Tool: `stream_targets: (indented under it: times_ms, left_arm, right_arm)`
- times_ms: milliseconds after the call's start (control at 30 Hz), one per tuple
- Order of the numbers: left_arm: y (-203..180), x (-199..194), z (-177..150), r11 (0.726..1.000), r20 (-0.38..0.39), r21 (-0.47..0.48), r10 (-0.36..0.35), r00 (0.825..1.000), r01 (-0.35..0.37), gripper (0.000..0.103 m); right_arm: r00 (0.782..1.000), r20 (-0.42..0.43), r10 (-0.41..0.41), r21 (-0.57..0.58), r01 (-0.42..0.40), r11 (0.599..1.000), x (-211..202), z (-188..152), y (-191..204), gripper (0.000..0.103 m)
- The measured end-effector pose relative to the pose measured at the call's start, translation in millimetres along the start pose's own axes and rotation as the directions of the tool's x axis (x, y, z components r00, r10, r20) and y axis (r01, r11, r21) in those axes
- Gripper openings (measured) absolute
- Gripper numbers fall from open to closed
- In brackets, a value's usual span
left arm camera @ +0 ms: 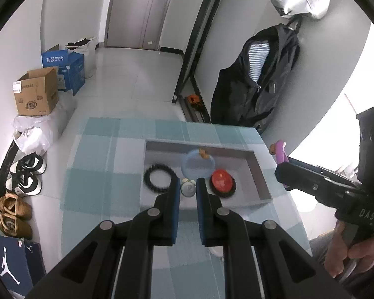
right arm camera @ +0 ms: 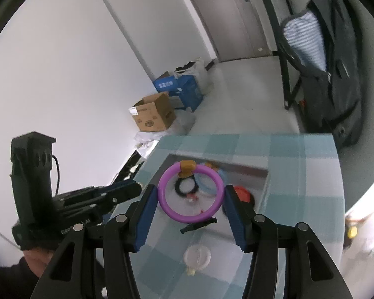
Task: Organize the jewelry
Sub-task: 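Carry the pink bangle and white charm into the box and open both grippers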
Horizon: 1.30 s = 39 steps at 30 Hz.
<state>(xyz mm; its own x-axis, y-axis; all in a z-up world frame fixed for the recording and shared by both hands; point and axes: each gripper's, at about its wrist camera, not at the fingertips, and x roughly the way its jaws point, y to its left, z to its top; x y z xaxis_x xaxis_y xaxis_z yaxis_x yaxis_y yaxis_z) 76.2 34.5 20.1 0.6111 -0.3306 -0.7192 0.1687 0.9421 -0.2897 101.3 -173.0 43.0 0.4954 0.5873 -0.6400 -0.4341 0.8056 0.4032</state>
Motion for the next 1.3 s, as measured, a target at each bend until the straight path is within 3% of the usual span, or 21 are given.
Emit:
stream_targets:
  times_ms: [233,433,733,1000,1133,1200,1233,1300]
  left_arm:
    - [2,28,17,0.999,-0.053,0.046,0.025,0.998,-0.022,0.008]
    - [15,46,23,0.999,-0.093,-0.002,-0.036,0.995,0.036,0.008]
    - [20,68,25,0.999,-0.149,-0.002,-0.050,0.988,0.050,0.008]
    - [25,71,28,0.997,-0.151,-0.049,-0.070,0.986,0.063,0.008]
    - [26,68,29,0.992,-0.145,-0.058,-0.122,0.982,0.114,0.009]
    - [22,71,29,0.988,-0.173,-0.055,-0.152,0.973,0.145,0.019]
    - [22,73,28,0.982,-0.196,-0.065,-0.189,0.962,0.179,0.028]
    - [24,71,28,0.976,-0.185,-0.093,-0.212,0.960,0.198,0.045]
  right_arm:
    - [1.000,-0.026,0.013,-0.046,-0.014,0.999,27,20,-6,0.053]
    - [0.998,-0.062,0.024,-0.035,-0.026,0.999,48,20,-18,0.053]
    - [0.992,-0.123,0.024,-0.022,-0.027,0.999,72,19,-23,0.053]
    - [0.989,-0.149,0.007,-0.016,-0.009,1.000,81,18,-26,0.055]
    - [0.988,-0.151,-0.004,-0.028,0.000,1.000,81,16,-23,0.055]
    - [0.987,-0.160,0.003,-0.021,-0.006,1.000,81,16,-22,0.057]
    - [0.988,-0.154,0.005,-0.021,-0.009,1.000,79,16,-22,0.061]
    - [0.991,-0.128,-0.030,-0.030,0.027,0.999,72,17,-23,0.071]
